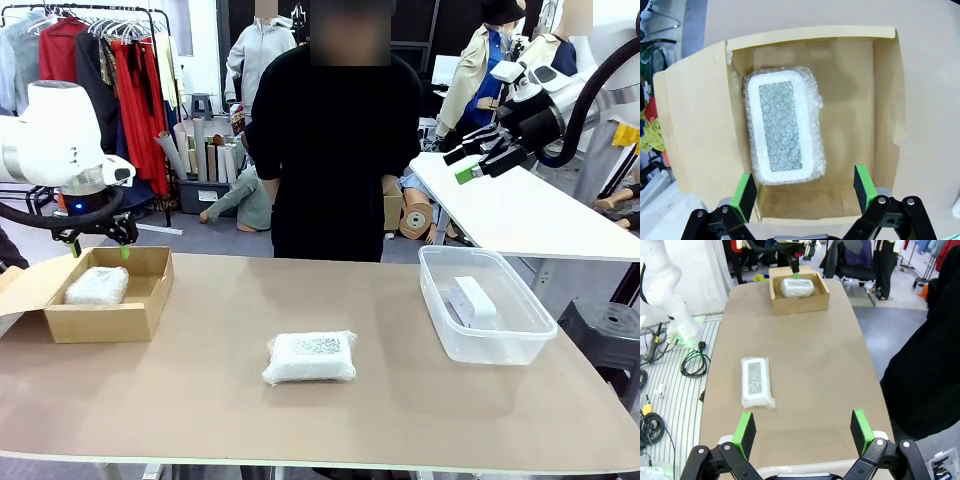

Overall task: Separate and place wrapped and unwrapped clocks.
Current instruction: Pick up the Digital clock indicated by the person.

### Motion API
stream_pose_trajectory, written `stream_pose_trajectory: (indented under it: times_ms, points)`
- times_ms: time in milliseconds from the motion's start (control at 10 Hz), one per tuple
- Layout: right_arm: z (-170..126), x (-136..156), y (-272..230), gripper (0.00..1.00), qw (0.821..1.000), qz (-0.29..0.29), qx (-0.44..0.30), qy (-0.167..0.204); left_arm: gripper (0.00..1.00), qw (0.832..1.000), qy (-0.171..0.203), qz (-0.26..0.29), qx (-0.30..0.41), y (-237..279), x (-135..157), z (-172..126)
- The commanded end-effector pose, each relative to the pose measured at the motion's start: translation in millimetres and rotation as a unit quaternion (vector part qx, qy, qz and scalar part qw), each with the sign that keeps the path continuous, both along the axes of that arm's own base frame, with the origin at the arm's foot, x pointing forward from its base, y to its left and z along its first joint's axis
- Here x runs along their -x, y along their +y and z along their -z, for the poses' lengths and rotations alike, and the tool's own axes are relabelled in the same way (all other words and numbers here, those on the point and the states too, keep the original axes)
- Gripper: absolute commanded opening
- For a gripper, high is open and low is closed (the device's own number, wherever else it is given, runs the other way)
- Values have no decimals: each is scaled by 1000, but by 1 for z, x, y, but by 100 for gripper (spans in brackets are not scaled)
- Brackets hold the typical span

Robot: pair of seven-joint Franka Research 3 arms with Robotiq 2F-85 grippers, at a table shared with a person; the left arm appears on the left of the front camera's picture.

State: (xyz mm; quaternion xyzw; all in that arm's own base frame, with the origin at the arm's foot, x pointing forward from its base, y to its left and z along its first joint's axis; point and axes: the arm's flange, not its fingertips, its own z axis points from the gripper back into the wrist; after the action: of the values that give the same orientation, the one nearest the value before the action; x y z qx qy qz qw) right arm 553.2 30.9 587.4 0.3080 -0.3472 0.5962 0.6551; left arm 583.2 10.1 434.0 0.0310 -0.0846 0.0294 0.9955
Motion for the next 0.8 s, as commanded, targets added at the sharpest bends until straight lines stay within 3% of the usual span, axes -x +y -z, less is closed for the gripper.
stream_pose_trajectory:
  times_ms: [0,600,700]
  points:
    - [-1,2,0,100,1000,-3,0,-7,100,1000,-5,-4,-2,0,0,0]
    - [-1,2,0,100,1000,-3,0,-7,100,1000,0,0,0,0,0,1]
    - [-1,2,0,100,1000,-3,0,-7,100,999,5,40,15,8,0,-10]
